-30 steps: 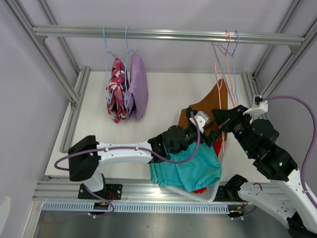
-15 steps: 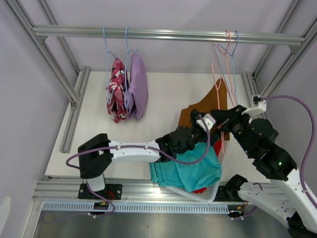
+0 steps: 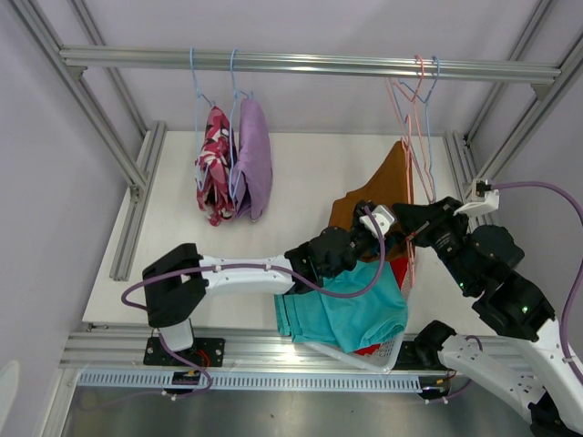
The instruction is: Remove the trousers from the hanger
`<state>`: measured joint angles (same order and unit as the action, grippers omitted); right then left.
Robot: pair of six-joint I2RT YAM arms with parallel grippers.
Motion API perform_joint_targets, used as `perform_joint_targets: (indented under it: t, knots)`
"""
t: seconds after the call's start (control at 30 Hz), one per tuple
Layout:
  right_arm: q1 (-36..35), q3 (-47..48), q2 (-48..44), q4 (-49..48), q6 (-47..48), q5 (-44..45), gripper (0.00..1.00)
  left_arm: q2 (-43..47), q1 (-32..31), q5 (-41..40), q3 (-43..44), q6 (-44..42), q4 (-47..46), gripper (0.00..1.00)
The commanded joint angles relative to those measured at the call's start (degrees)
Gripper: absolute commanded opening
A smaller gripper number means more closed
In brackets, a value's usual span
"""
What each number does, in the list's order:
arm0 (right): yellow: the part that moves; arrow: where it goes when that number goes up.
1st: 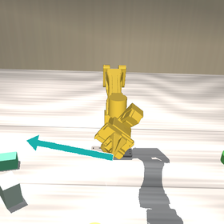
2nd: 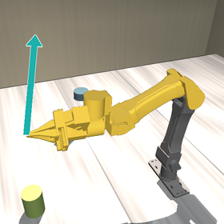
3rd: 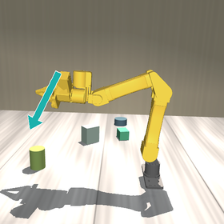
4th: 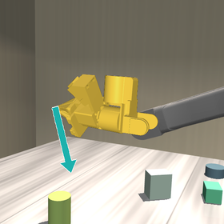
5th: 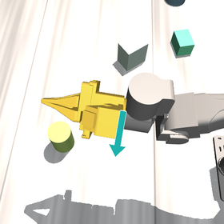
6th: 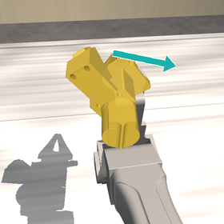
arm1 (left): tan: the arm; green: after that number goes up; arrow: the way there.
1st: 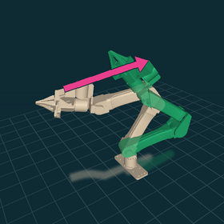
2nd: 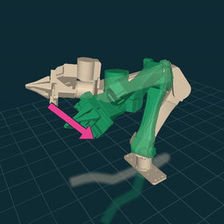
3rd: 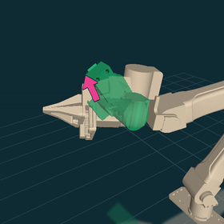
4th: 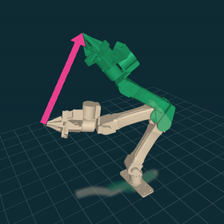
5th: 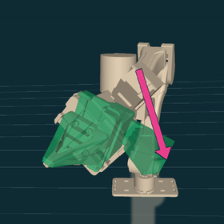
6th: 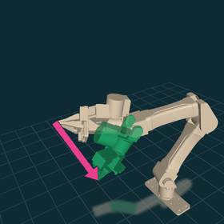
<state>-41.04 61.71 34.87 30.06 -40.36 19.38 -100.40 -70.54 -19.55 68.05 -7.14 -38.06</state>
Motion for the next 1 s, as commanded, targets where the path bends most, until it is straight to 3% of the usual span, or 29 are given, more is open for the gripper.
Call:
perform_joint_targets:
  t: [0.0,0.17,0.27,0.3,0.4,0.47,0.7,0.97]
  knots:
    - [-0.36,1.04,-1.21,-4.58,-0.07,-2.68,0.00,1.52,1.64,-0.40,2.35,-1.21,-1.93,0.65]
    - [-0.36,-0.54,-1.30,-4.93,-0.33,-3.29,0.00,0.30,1.72,0.21,3.84,-1.65,-1.93,0.51]
    - [-0.36,-0.72,-1.39,-4.49,-0.34,-3.64,0.00,-0.67,1.72,0.74,5.51,-2.26,-1.14,0.36]
    - [-0.36,-0.80,-1.39,-4.31,-0.33,-3.56,0.00,-0.85,1.81,0.83,5.77,-2.35,-0.96,0.25]
    - [-0.36,-0.98,-2.00,-3.87,-0.60,-3.82,0.00,-1.90,1.90,1.01,7.52,-2.97,0.00,0.07]
    - [-0.36,-0.98,-2.53,-3.61,-0.69,-4.61,0.00,-2.52,2.42,1.09,8.67,-3.06,1.23,0.01]
    - [-0.36,-1.07,-3.85,-2.47,-0.86,-4.18,0.00,-3.14,3.92,1.01,9.12,-3.23,1.41,0.01]
    - [-0.36,-5.72,-4.11,-3.96,-0.34,-1.97,0.00,3.61,3.40,0.22,7.89,-4.11,4.49,0.01]
